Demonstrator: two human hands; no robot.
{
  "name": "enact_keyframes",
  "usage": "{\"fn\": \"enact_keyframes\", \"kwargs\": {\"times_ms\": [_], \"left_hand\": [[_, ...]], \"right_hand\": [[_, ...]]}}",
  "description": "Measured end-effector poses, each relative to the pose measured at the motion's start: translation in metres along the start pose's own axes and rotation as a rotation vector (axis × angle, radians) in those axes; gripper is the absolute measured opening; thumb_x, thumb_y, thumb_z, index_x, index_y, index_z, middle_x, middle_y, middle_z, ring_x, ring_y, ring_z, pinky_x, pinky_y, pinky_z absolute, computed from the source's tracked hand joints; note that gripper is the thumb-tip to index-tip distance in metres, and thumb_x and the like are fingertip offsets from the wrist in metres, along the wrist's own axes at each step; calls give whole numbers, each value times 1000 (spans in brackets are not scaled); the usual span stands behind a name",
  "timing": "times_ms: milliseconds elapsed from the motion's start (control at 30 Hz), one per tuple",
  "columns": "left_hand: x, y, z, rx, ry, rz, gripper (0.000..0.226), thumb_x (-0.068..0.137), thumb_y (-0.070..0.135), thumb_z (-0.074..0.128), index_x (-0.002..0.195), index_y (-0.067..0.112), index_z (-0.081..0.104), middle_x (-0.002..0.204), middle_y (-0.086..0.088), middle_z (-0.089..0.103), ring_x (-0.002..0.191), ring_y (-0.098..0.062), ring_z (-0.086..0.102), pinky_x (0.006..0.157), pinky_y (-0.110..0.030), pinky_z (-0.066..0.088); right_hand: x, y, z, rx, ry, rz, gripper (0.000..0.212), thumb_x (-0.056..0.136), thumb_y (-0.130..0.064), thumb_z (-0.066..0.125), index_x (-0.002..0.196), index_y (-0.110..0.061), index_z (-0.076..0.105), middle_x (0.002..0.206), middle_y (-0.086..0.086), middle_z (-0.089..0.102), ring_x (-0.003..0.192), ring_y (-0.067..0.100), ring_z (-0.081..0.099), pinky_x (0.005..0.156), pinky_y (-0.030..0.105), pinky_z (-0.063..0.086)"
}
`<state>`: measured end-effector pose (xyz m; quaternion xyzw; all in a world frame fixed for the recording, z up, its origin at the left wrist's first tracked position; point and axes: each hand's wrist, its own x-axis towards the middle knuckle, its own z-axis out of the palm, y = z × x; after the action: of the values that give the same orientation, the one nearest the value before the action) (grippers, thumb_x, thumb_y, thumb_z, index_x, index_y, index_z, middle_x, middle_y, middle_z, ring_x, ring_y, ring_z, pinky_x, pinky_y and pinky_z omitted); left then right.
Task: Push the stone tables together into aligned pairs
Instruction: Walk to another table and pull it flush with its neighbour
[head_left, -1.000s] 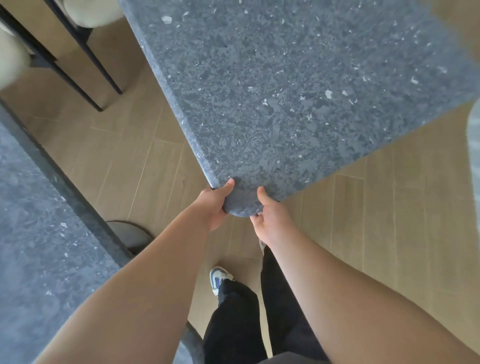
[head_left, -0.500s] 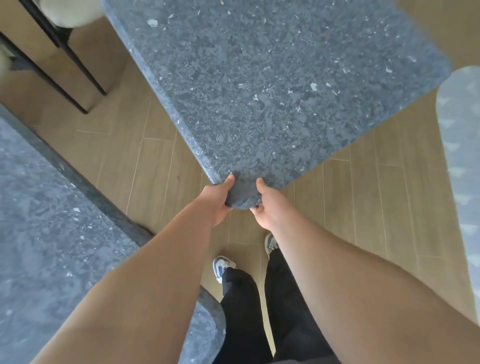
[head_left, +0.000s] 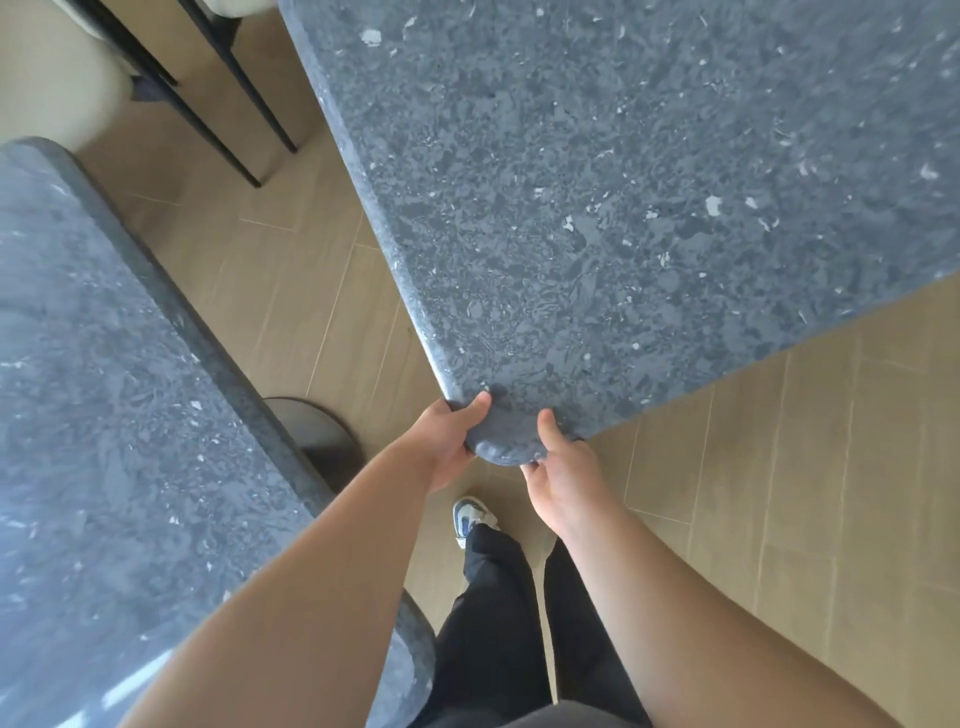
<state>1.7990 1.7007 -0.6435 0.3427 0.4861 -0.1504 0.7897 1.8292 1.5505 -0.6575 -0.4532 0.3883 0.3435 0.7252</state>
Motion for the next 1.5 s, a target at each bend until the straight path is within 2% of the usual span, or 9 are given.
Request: {"fn": "enact_keyframes", "kwargs": {"times_ms": [200, 333, 467, 633, 733, 933, 1100, 1200, 1500], "left_hand": [[-5, -1, 5, 3, -11, 22, 38, 98, 15, 62, 132, 0, 53, 125, -12, 69, 109, -23, 68, 80, -31, 58], [-5, -3, 2, 14, -29, 41, 44, 97, 19, 65, 135, 2, 53, 128, -12, 68, 114, -27, 67, 89, -38, 57], [-12, 0, 3, 69, -43, 19, 33, 96, 23, 66, 124, 8, 58, 125, -9, 68, 106, -24, 69, 82, -39, 59], [-15, 2, -4, 78, -106, 34, 44, 93, 27, 70, 133, 15, 53, 128, -5, 65, 111, -25, 67, 95, -46, 57], [-13, -4, -14, 78, -115, 21, 45, 94, 27, 69, 134, 15, 53, 131, -6, 64, 114, -26, 66, 96, -48, 56], [-41, -21, -37, 75, -61, -50, 13, 98, 17, 62, 107, 10, 57, 115, -8, 67, 105, -25, 66, 86, -41, 57], [-53, -24, -55, 83, -67, -79, 36, 100, 16, 59, 132, 0, 53, 131, -15, 65, 118, -28, 64, 99, -39, 53], [-49, -24, -58, 93, -79, -59, 39, 100, 17, 58, 135, -1, 50, 128, -15, 66, 113, -25, 67, 88, -34, 58], [-35, -32, -68, 89, -66, -1, 49, 95, 15, 64, 137, -3, 46, 132, -15, 64, 119, -28, 65, 107, -43, 48]], "right_hand": [[-7, -4, 0, -104, -18, -3, 59, 82, -37, 76, 130, -11, 53, 120, 6, 73, 111, 22, 70, 104, 43, 50], [-21, -11, 7, 26, -76, 4, 26, 97, -17, 64, 121, -11, 58, 119, 9, 71, 111, 22, 68, 105, 43, 50], [-34, -14, 18, 24, -39, -29, 38, 94, -14, 67, 130, -12, 55, 128, 9, 67, 116, 24, 65, 106, 46, 49], [-45, -6, 25, 18, 53, -74, 19, 94, -18, 68, 109, -12, 59, 118, 7, 69, 110, 22, 67, 100, 42, 54], [-48, 6, 25, -19, 80, -92, 29, 94, -22, 67, 120, -11, 59, 119, 7, 70, 106, 22, 70, 96, 42, 56], [-67, 42, 16, 18, 54, -29, 27, 97, -19, 63, 123, -12, 57, 123, 6, 69, 112, 21, 67, 104, 42, 51], [-67, 60, 7, 49, -15, 11, 35, 100, -15, 58, 133, -14, 51, 131, 7, 66, 118, 21, 64, 108, 42, 47], [-59, 57, 1, 37, -75, 28, 27, 101, -15, 55, 128, -15, 53, 129, 8, 67, 117, 20, 65, 102, 38, 50], [-33, 77, -13, -81, 21, -10, 45, 96, -30, 64, 132, -9, 49, 130, 9, 65, 119, 22, 64, 104, 38, 48]]}}
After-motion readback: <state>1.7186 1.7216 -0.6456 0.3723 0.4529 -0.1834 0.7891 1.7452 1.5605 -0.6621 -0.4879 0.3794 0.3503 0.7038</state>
